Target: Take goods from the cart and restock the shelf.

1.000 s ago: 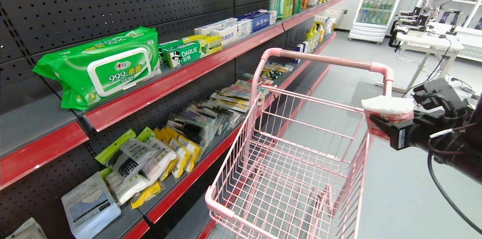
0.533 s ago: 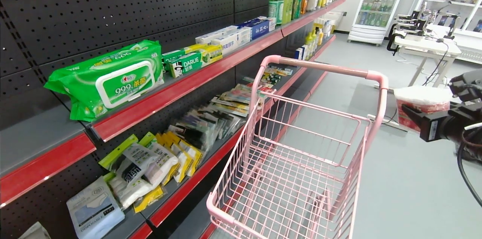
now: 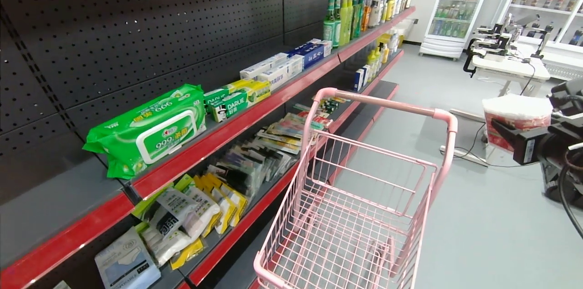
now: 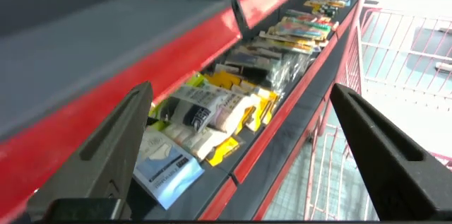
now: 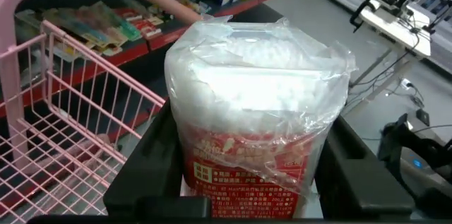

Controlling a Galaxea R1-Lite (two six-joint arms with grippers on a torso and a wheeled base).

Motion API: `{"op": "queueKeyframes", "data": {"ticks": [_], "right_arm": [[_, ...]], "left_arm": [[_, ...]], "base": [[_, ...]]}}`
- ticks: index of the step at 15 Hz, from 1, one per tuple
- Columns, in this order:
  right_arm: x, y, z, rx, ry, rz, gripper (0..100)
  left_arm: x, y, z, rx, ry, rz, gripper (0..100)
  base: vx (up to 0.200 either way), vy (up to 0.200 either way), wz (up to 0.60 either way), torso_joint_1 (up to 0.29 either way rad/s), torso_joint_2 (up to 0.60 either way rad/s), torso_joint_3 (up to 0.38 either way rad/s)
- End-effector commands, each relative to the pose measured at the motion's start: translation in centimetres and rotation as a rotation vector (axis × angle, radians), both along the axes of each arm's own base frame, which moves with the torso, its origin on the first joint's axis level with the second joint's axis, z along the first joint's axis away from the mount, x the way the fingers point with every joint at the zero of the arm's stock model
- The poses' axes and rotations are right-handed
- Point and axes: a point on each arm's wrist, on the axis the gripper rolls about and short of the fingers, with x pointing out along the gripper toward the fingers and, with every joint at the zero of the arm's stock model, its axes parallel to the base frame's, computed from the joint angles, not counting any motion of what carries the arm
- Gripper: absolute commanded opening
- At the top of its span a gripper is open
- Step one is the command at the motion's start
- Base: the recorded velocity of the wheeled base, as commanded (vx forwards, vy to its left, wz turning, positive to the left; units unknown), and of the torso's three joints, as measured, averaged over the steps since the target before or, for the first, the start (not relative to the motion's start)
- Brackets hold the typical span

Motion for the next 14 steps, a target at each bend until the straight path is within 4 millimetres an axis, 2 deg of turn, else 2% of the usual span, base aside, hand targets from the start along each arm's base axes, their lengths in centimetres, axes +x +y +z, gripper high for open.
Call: {"op": "queueKeyframes", "data": {"ticks": [1, 14], "right_arm": [[0.02, -0.03, 0.06, 0.0, -0.002, -0.001, 0], [0.04, 0.01, 0.1, -0.006, -0.003, 0.001, 0]], "left_arm": [[0.01, 0.0, -0.02, 0.0, 0.002, 0.0, 100], [0.01, 0.0, 0.0, 0.0, 0.0, 0.0, 100]], "base": [[0.0, 0.0, 0.0, 0.251, -0.62, -0.373], [0.0, 0.0, 0.0, 0.178, -0.4, -0.223]]}}
